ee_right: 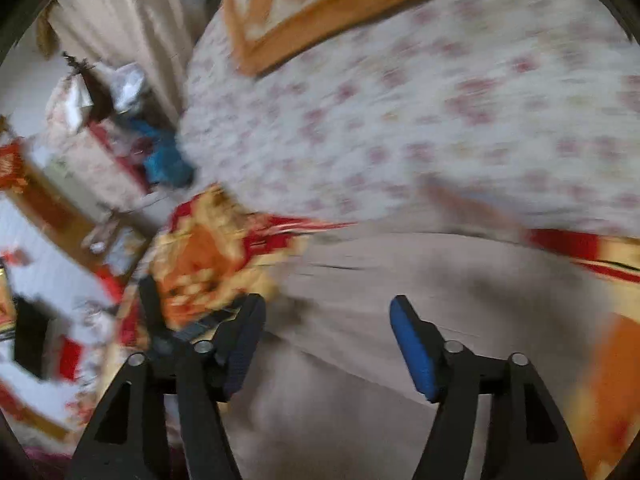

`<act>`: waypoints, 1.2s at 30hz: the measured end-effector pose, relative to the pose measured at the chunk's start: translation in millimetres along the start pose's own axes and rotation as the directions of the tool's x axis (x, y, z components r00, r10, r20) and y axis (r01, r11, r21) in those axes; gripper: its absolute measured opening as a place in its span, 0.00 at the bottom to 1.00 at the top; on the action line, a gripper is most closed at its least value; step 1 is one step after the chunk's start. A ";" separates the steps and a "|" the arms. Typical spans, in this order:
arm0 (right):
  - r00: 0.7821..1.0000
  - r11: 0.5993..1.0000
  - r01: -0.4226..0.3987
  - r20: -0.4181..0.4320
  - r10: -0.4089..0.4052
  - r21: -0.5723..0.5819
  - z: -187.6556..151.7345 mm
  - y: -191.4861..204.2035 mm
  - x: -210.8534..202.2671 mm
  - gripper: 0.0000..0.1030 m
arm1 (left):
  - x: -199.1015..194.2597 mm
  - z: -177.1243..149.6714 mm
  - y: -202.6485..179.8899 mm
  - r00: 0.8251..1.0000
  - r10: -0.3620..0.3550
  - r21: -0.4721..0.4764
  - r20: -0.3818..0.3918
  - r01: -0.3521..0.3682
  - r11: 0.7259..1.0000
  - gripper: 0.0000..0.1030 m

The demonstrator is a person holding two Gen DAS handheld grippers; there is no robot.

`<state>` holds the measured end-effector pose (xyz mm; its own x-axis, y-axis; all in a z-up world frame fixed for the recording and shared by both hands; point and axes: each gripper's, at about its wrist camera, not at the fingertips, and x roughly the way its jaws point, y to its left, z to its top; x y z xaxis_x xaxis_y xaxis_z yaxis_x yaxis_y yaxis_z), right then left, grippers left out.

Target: Fold large clothes

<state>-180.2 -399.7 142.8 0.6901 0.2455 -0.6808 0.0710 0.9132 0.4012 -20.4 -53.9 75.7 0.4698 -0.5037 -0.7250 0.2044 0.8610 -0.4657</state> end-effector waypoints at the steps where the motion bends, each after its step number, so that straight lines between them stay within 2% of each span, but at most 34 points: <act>1: 0.997 0.997 0.077 0.010 -0.077 -0.008 -12.8 -10.2 -10.6 0.67 | 5.0 -2.4 -2.5 1.000 0.009 0.004 -0.006 -0.009 1.000 0.84; 5: 0.970 0.970 0.244 0.002 -0.244 0.018 -56.2 -54.6 -29.3 0.67 | 26.0 -11.7 -7.1 0.998 0.042 0.015 -0.046 -0.042 0.999 0.84; 8: 0.948 0.948 0.315 -0.048 -0.313 0.034 -71.5 -82.5 -17.5 0.67 | 38.5 -16.7 -11.7 0.995 0.086 0.042 -0.059 -0.084 0.996 0.84; 10: 0.946 0.947 0.321 -0.061 -0.319 0.019 -74.6 -88.5 -4.7 0.66 | 41.7 -19.4 -14.3 0.993 0.110 0.061 -0.052 -0.106 0.992 0.84; 13: 0.950 0.954 0.299 -0.084 -0.300 -0.026 -78.1 -83.9 11.2 0.59 | 41.6 -20.8 -14.8 0.992 0.114 0.071 -0.053 -0.110 0.991 0.84; 14: 0.948 0.951 0.304 -0.081 -0.308 -0.063 -79.0 -77.5 14.6 0.55 | 40.8 -20.8 -14.6 0.993 0.109 0.068 -0.052 -0.105 0.992 0.84; 15: 0.947 0.947 0.307 -0.066 -0.313 -0.093 -79.8 -71.4 14.4 0.46 | 40.0 -20.4 -14.9 0.993 0.105 0.064 -0.051 -0.102 0.993 0.84; 16: 0.940 0.936 0.333 -0.044 -0.339 -0.112 -79.1 -68.3 15.1 0.36 | 40.6 -20.9 -15.4 0.993 0.105 0.065 -0.053 -0.102 0.993 0.84; 17: 0.930 0.927 0.360 -0.031 -0.365 -0.105 -77.5 -67.1 18.1 0.16 | 41.0 -21.2 -16.3 0.993 0.105 0.069 -0.057 -0.101 0.992 0.84; 18: 0.926 0.924 0.374 -0.020 -0.377 -0.078 -75.0 -68.9 16.8 0.10 | 42.1 -21.1 -17.3 0.993 0.106 0.074 -0.059 -0.102 0.992 0.84; 20: 0.929 0.929 0.368 0.029 -0.369 0.027 -70.4 -79.9 0.7 0.07 | 40.5 -22.2 -18.1 0.993 0.102 0.080 -0.061 -0.097 0.992 0.84; 22: 0.903 0.901 0.425 0.031 -0.429 0.087 -75.1 -92.6 -9.9 0.05 | 38.9 -21.5 -18.7 0.994 0.093 0.078 -0.064 -0.088 0.993 0.84; 23: 0.899 0.894 0.435 0.005 -0.438 0.112 -79.2 -100.0 -9.0 0.04 | 37.9 -21.2 -18.5 0.994 0.089 0.073 -0.064 -0.084 0.994 0.84; 26: 0.896 0.893 0.441 -0.103 -0.432 0.087 -96.9 -108.4 4.6 0.05 | 39.9 -20.8 -18.9 0.993 0.092 0.074 -0.075 -0.086 0.994 0.84; 28: 0.902 0.898 0.431 -0.084 -0.424 0.092 -99.1 -101.6 -6.1 0.08 | 38.7 -21.4 -18.9 0.993 0.091 0.075 -0.073 -0.086 0.993 0.84; 29: 0.904 0.895 0.427 -0.056 -0.423 0.129 -97.3 -103.1 -17.0 0.14 | 38.0 -20.8 -18.6 0.993 0.089 0.072 -0.073 -0.084 0.994 0.84; 30: 0.904 0.888 0.426 -0.032 -0.427 0.175 -95.3 -106.0 -28.0 0.33 | 36.5 -19.3 -17.6 0.994 0.078 0.062 -0.073 -0.074 0.995 0.84; 31: 0.900 0.876 0.425 -0.003 -0.436 0.230 -93.3 -110.8 -39.3 0.45 | 35.5 -17.9 -17.1 0.995 0.062 0.050 -0.072 -0.059 0.997 0.84; 32: 0.899 0.866 0.413 0.026 -0.437 0.280 -90.8 -116.2 -48.7 0.62 | 34.2 -16.1 -16.7 0.997 0.040 0.037 -0.070 -0.038 0.999 0.84; 34: 0.914 0.867 0.364 0.047 -0.402 0.341 -85.9 -125.1 -55.5 0.63 | 31.1 -11.8 -16.9 0.998 0.002 0.019 -0.058 -0.001 1.000 0.84; 36: 0.934 0.866 0.311 0.040 -0.354 0.391 -79.2 -135.3 -51.2 0.63 | 31.8 -10.0 -19.5 0.999 -0.007 0.026 -0.050 0.008 1.000 0.86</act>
<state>-282.2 -510.0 74.8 0.6488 -0.1072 -0.7534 0.5576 0.7406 0.3749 -18.1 -87.4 56.6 0.4249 -0.5127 -0.7461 0.2303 0.8583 -0.4586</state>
